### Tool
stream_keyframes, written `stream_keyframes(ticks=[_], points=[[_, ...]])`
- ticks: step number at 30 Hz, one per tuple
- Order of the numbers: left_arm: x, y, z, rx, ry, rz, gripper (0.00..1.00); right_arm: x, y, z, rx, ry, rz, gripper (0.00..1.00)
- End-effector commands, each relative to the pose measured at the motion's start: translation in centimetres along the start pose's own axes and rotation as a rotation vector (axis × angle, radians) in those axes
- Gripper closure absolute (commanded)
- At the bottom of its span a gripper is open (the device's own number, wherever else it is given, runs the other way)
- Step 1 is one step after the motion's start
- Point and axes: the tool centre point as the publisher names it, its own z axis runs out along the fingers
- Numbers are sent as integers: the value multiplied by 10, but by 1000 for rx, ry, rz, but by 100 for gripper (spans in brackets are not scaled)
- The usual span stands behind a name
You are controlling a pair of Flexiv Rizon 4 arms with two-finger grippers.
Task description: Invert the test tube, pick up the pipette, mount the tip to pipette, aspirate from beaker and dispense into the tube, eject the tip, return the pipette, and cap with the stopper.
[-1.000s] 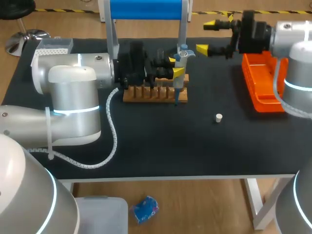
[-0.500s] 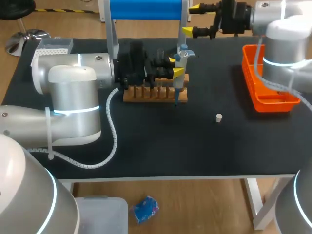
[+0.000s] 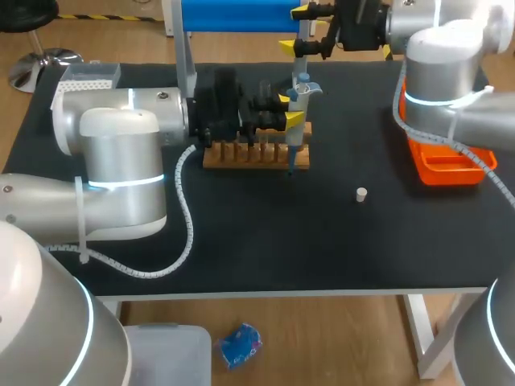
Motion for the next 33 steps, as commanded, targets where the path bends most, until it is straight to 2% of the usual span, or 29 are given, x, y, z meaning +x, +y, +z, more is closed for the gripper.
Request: stream_keyframes(ticks=[1, 17, 23, 33], points=[[0, 0, 0, 1, -2, 0, 100, 1, -1, 1, -1, -4, -1, 0], [-5, -4, -1, -15, 7, 13, 100, 1, -1, 1, -1, -4, -1, 0], [-16, -13, -42, -49, -34, 42, 100, 1, -1, 1, -1, -4, -1, 0], [-41, -23, -119, -111, -99, 37, 100, 1, -1, 1, -1, -4, -1, 0]])
